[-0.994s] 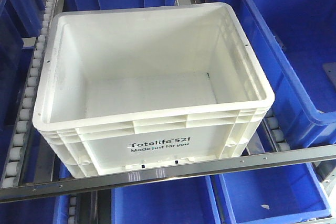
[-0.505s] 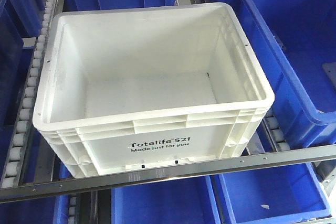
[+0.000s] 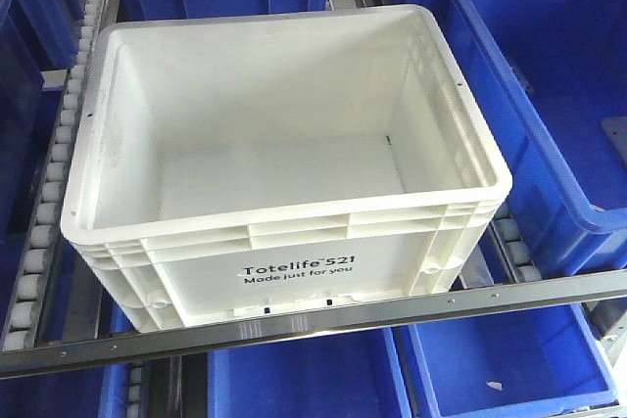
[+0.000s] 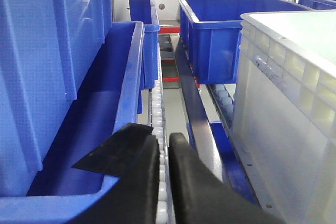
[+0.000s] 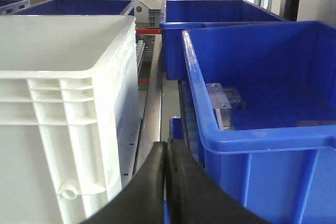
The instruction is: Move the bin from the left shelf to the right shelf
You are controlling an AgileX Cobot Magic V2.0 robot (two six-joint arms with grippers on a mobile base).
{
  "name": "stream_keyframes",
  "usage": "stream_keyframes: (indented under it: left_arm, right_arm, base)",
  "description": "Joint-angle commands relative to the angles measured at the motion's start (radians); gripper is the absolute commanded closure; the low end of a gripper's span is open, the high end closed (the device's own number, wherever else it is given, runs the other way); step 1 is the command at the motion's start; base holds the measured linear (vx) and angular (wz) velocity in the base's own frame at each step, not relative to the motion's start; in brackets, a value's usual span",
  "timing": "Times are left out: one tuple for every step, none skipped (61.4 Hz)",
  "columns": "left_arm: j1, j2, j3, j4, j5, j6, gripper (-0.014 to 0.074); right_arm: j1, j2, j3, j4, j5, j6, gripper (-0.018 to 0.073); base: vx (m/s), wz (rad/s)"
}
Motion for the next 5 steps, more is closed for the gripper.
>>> stream_keyframes:
  left_arm:
    - [0.002, -0.01, -0.021, -0.008, -0.077, -0.003, 0.0558]
    - [0.002, -0.01, -0.021, -0.008, -0.077, -0.003, 0.0558]
    - [0.002, -0.01, -0.021, -0.008, -0.077, -0.003, 0.0558]
    - [0.002, -0.01, -0.021, -0.008, -0.077, -0.003, 0.0558]
    - [0.002, -0.01, -0.021, -0.008, -0.077, -0.003, 0.0558]
  right_arm:
    - [0.001, -0.012, 0.011, -0.008, -0.072, -0.002, 0.0568]
    - [0.001, -0.012, 0.011, -0.008, -0.072, -0.002, 0.0568]
    - [0.001, -0.012, 0.011, -0.008, -0.072, -0.002, 0.0568]
    - [0.001, -0.012, 0.011, -0.008, -0.072, -0.002, 0.0568]
    - [0.001, -0.012, 0.011, -0.008, -0.072, -0.002, 0.0568]
  base:
    - [0.0, 0.0]
    - [0.0, 0.0]
    - [0.0, 0.0]
    - [0.0, 0.0]
    - [0.0, 0.0]
